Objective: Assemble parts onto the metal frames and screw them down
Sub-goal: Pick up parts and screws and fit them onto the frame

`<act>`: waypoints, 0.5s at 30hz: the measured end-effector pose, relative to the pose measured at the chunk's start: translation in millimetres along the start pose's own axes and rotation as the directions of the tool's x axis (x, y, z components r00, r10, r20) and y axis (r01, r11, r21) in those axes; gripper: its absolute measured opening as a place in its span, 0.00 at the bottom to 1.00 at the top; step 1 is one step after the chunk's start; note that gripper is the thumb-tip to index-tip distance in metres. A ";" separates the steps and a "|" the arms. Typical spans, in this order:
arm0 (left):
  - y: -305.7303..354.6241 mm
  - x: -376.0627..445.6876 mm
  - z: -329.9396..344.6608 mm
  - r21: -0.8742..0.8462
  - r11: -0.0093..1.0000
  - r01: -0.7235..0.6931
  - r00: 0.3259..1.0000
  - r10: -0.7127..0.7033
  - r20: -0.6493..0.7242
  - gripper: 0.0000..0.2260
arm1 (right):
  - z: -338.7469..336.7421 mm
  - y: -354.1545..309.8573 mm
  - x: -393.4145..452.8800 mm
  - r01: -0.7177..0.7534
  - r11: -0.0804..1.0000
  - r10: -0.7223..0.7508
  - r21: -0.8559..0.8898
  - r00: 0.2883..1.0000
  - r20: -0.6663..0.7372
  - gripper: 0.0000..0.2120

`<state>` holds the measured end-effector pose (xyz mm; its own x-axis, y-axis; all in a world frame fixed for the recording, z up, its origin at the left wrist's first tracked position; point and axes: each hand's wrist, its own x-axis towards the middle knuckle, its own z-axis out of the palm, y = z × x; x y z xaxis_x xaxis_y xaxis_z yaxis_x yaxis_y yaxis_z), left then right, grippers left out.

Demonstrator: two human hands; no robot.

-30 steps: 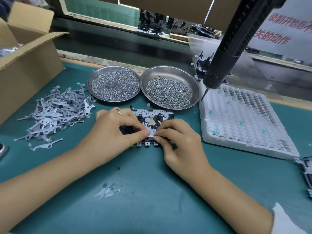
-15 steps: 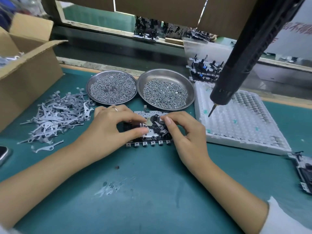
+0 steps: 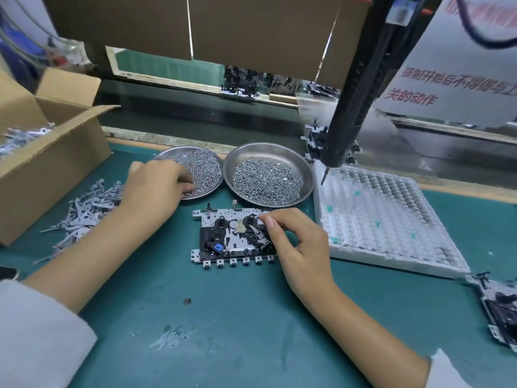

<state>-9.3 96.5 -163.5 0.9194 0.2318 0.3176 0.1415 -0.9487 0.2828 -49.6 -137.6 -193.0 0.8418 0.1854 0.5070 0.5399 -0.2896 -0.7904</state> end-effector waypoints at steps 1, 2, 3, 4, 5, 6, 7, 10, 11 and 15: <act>0.0 -2.5 -0.1 -0.015 1.000 -0.012 0.999 0.011 -0.044 0.04 | 0.1 0.3 0.1 0.004 1.000 -0.004 -0.001 1.000 0.000 0.06; -0.5 -4.7 -0.1 -0.031 0.999 -0.025 0.996 0.022 -0.084 0.03 | 0.2 0.4 0.2 0.007 1.000 -0.007 -0.003 1.000 0.001 0.06; -1.0 -6.8 -0.8 -0.051 0.998 -0.035 0.993 0.028 -0.115 0.03 | 0.2 0.4 0.3 0.009 1.000 -0.009 -0.001 1.000 0.001 0.06; -1.5 -8.5 -1.9 -0.078 0.996 -0.040 0.990 0.029 -0.136 0.04 | 0.4 0.3 0.5 0.010 1.000 -0.010 0.001 1.000 0.001 0.06; -1.9 -9.9 -3.6 -0.113 0.993 -0.041 0.989 0.024 -0.147 0.04 | 0.6 0.2 0.5 0.011 1.000 -0.011 0.001 1.000 -0.001 0.06; -2.3 -11.2 -4.9 -0.147 0.988 -0.043 0.987 0.020 -0.157 0.05 | 0.6 0.3 0.5 0.013 1.000 -0.013 -0.001 1.000 0.000 0.06; -2.7 -12.4 -6.0 -0.172 0.984 -0.048 0.986 0.019 -0.167 0.06 | 0.7 0.7 0.5 0.015 1.000 -0.015 -0.005 1.000 0.001 0.06; 0.0 -19.7 -8.7 -0.283 0.956 -0.078 0.974 0.012 -0.226 0.06 | -0.3 1.5 0.3 0.023 1.000 -0.023 -0.015 1.000 -0.001 0.06; 4.0 -25.2 -10.2 -0.367 0.925 -0.095 0.970 0.003 -0.243 0.06 | -0.4 1.9 0.7 0.027 0.999 -0.027 -0.023 1.000 -0.005 0.06; 24.4 -58.1 -10.7 -0.582 0.793 -0.180 0.963 0.022 -0.268 0.07 | 1.8 0.2 6.4 0.106 0.987 -0.107 -0.122 0.994 0.000 0.07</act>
<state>-63.2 62.2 -165.4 0.7906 0.2597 0.5546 -0.2669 -0.6689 0.6937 -44.1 -134.8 -190.5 0.7792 0.2158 0.5884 0.6221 -0.3803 -0.6844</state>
